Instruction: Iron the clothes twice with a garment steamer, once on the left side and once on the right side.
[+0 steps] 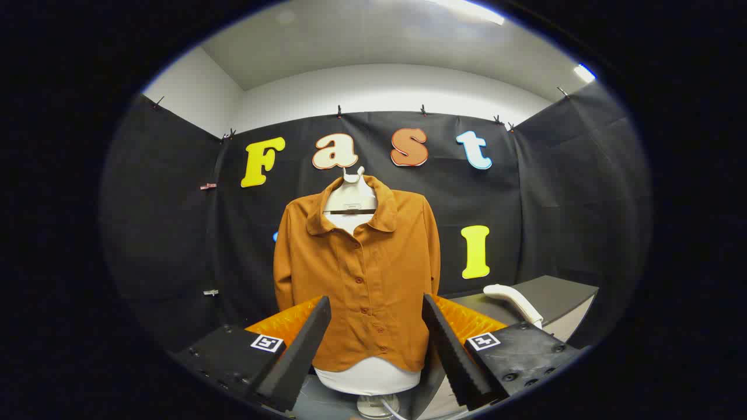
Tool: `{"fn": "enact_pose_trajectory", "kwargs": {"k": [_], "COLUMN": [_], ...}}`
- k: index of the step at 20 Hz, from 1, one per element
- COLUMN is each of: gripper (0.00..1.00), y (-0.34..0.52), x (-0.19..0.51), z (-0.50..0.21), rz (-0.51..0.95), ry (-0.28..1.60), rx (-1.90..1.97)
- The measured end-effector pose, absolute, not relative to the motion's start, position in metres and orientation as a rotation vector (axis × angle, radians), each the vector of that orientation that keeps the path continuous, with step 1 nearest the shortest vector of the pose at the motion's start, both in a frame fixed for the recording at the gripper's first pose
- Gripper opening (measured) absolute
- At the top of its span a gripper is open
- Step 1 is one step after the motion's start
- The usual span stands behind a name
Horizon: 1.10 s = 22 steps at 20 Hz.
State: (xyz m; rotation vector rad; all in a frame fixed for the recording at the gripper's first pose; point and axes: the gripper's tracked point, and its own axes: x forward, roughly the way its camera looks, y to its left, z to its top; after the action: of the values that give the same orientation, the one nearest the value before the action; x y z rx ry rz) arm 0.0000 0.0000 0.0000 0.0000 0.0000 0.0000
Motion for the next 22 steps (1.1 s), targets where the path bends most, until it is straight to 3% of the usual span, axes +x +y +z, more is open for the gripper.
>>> {"fn": "enact_pose_trajectory", "kwargs": {"k": [22], "gripper": [0.98], "y": [0.005], "x": [-0.013], "z": [0.004], "rz": [-0.022], "ry": [-0.006], "rx": [-0.003]}}
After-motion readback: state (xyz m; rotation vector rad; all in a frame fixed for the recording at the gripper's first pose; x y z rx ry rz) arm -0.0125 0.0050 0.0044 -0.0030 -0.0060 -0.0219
